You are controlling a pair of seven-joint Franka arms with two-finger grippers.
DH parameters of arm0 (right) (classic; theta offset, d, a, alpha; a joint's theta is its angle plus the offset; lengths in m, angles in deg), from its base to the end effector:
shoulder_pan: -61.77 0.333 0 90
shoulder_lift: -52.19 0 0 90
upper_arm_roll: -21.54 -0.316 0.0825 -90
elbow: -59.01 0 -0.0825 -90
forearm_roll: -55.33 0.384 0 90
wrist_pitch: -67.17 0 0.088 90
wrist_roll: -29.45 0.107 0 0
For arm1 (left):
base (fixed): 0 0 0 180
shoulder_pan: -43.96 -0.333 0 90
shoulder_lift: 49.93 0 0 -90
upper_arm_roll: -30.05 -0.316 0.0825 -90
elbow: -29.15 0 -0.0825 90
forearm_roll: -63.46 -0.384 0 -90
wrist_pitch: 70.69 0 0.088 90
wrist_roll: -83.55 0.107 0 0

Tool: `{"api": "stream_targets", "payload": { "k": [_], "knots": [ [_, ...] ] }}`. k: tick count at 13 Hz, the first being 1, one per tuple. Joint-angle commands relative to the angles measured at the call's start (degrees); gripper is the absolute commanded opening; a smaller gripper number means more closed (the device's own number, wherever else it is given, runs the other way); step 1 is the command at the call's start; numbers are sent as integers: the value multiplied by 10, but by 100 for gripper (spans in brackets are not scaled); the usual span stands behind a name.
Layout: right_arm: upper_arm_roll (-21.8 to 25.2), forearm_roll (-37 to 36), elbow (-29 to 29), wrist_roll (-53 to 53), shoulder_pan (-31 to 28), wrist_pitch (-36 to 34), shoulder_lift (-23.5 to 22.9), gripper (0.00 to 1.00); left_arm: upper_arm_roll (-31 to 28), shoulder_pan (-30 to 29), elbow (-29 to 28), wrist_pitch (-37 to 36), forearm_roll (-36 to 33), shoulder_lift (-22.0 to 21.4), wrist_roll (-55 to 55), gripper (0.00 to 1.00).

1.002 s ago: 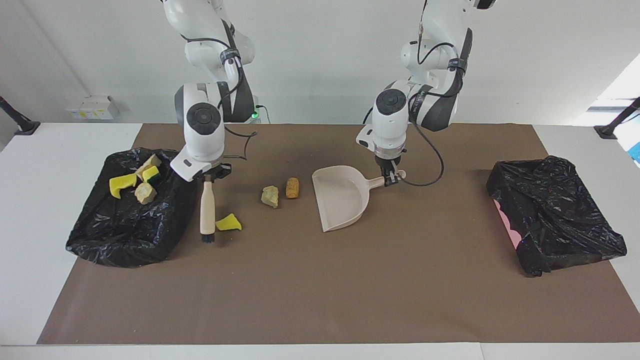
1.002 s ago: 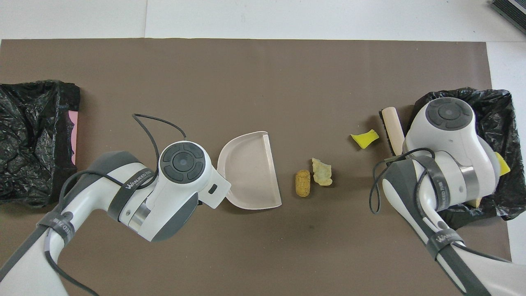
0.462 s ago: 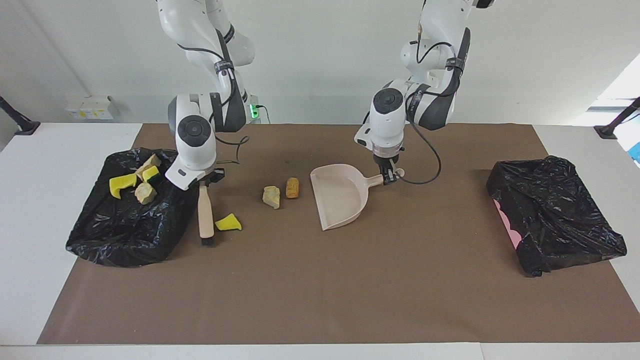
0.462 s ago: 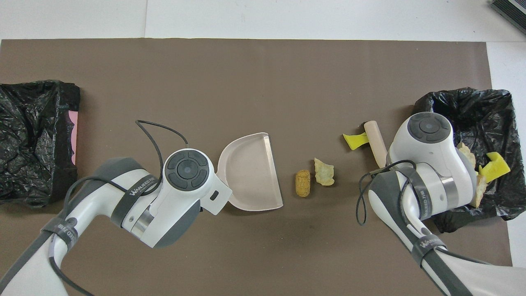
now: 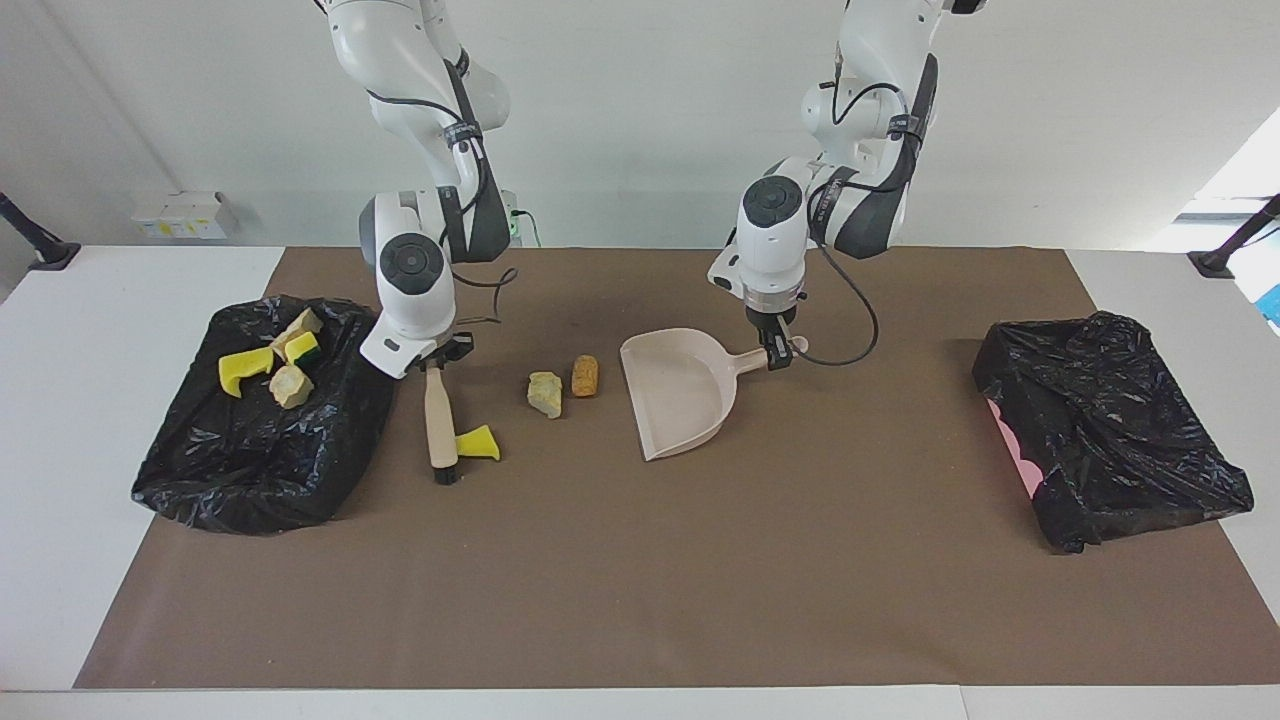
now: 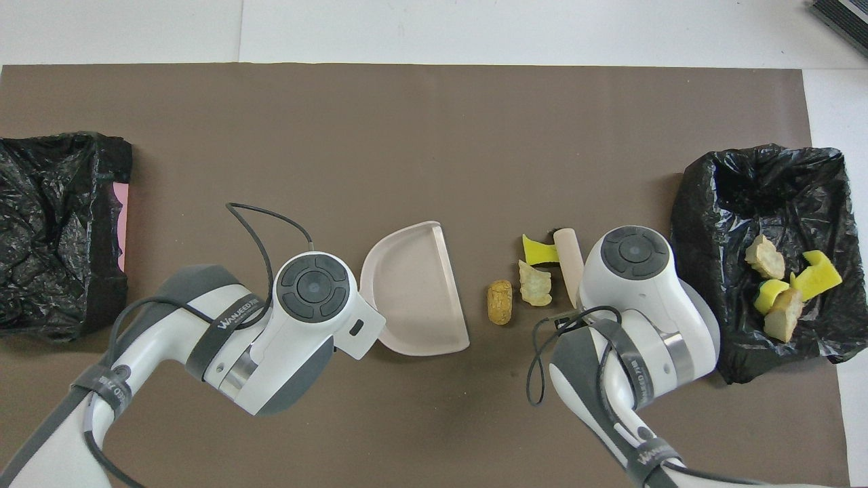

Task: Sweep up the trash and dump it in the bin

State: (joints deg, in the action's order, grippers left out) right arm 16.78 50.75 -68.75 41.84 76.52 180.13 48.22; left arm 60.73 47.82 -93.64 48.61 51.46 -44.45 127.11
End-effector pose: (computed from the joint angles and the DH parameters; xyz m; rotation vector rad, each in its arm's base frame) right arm 0.4680 0.1604 0.3191 2.9489 0.2488 -0.4441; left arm 0.4483 -0.2933 0.3547 -2.2288 2.0356 0.2260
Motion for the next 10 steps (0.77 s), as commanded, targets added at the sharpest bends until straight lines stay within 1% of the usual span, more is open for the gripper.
{"api": "stream_targets", "payload": {
  "k": [1, 3, 5, 8, 9, 10],
  "knots": [
    [-2, 44, -15, 53, 38, 17, 5, 0, -6, 8, -17, -20, 6, -27, 10, 0],
    [-3, 75, 9, 84, 53, 18, -18, 0, -5, 10, -13, -31, -1, -27, 9, 0],
    [-3, 122, 47, 104, 91, 18, -46, 0, -5, 12, -13, -42, 0, -31, 8, 0],
    [-3, 137, 114, 160, 155, 12, -96, 0, -5, 13, -15, -49, 0, -34, 4, 0],
    [-3, 158, 134, 183, 178, 16, -110, 0, -4, 13, -15, -49, 0, -34, 3, 0],
    [-3, 179, 149, 194, 189, 22, -115, 0, -4, 13, -16, -46, 0, -34, 3, 0]
  ]
}}
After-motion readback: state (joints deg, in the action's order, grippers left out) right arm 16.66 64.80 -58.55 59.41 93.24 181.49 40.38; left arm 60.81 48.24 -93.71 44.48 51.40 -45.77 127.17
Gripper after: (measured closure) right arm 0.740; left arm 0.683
